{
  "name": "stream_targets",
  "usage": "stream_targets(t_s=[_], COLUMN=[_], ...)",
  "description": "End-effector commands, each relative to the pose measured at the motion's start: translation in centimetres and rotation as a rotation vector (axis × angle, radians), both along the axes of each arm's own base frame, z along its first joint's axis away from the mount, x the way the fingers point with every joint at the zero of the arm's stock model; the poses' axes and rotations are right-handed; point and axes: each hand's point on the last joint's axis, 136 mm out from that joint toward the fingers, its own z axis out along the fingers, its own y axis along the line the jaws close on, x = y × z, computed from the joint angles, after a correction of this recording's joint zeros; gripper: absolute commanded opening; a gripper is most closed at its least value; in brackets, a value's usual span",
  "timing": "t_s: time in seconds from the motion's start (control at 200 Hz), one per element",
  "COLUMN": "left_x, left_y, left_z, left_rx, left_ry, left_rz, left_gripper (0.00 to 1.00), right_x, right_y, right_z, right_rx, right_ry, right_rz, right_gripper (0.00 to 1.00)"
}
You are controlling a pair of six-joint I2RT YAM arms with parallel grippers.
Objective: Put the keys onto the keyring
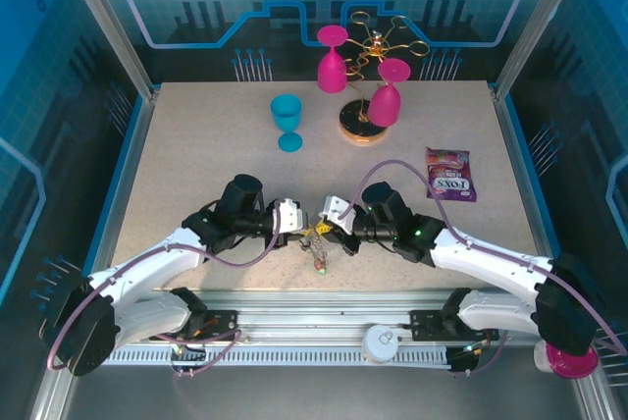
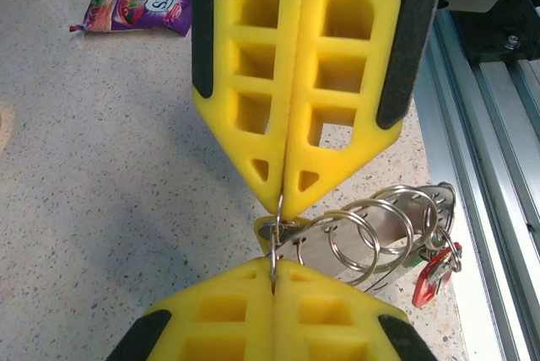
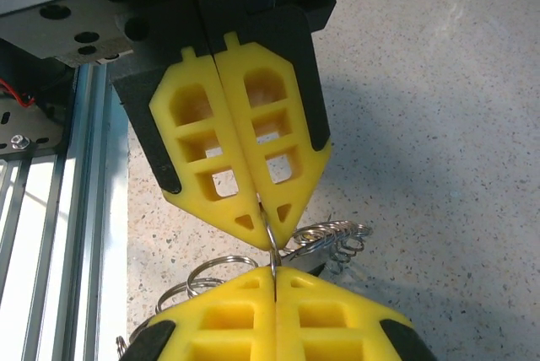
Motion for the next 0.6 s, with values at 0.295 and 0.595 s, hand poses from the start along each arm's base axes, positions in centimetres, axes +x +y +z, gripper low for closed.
stream_targets(t_s=[0.295,0.595], left_x=[0.2,0.3], left_y=[-0.4,-0.5], left_z=[0.8,1.0], left_rx=[-0.008,-0.015], left_ry=[-0.022,0.051], left_rz=[-0.006,0.022], left_gripper=[0.0,0.0], right_x=[-0.3,-0.5], right_y=[-0.8,0.2], right_z=[-0.3,1.1], right_rx=[-0.005,0.046], right_ry=[-0.062,-0.104], right_rz=[-0.017,0.006], right_gripper=[0.0,0.0])
